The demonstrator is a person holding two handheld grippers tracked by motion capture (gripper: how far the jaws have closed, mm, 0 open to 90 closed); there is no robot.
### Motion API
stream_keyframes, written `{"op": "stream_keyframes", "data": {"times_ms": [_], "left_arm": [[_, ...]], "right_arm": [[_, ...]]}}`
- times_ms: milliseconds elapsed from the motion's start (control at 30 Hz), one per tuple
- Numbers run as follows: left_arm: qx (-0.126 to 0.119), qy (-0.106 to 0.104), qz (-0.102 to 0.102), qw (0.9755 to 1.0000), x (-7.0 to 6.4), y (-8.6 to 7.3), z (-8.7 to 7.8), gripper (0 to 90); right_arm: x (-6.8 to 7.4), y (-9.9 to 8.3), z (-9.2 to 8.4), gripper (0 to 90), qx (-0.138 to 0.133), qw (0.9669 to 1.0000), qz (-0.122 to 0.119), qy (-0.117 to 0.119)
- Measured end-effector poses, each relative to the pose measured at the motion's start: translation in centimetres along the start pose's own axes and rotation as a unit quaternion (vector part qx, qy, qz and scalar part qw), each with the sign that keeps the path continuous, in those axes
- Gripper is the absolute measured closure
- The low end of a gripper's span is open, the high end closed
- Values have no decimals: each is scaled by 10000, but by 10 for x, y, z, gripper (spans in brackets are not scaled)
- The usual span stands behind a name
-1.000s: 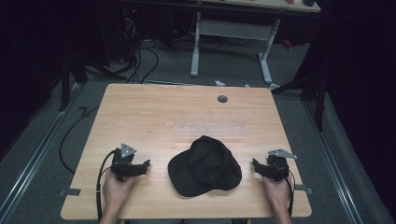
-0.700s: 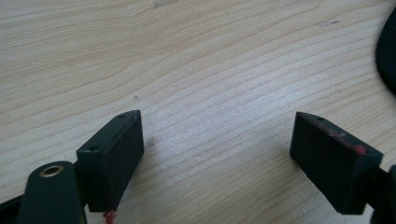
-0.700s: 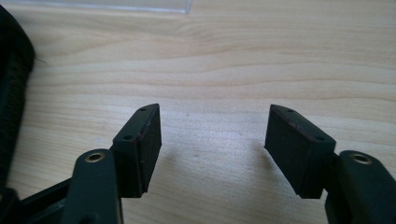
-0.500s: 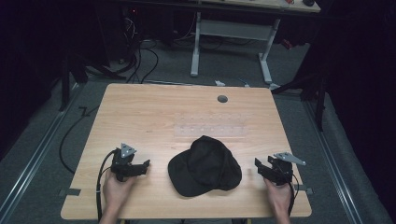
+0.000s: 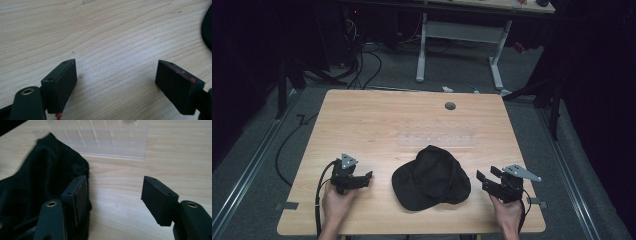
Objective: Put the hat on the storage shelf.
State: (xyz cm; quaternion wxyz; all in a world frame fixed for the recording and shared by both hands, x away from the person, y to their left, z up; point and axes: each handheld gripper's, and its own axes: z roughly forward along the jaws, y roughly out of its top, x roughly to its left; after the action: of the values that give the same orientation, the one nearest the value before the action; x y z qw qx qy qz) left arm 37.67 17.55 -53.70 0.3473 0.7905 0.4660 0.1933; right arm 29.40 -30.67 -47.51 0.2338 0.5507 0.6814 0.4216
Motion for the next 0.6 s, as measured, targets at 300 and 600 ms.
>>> {"op": "stream_keyframes", "data": {"times_ms": [300, 600], "left_arm": [[-1, 1, 2, 10000, 0, 0, 0, 179], [-2, 1, 4, 10000, 0, 0, 0, 180]], "right_arm": [[22, 12, -6, 291, -39, 9993, -220, 283], [46, 25, -6, 242, -116, 9969, -530, 567]]}}
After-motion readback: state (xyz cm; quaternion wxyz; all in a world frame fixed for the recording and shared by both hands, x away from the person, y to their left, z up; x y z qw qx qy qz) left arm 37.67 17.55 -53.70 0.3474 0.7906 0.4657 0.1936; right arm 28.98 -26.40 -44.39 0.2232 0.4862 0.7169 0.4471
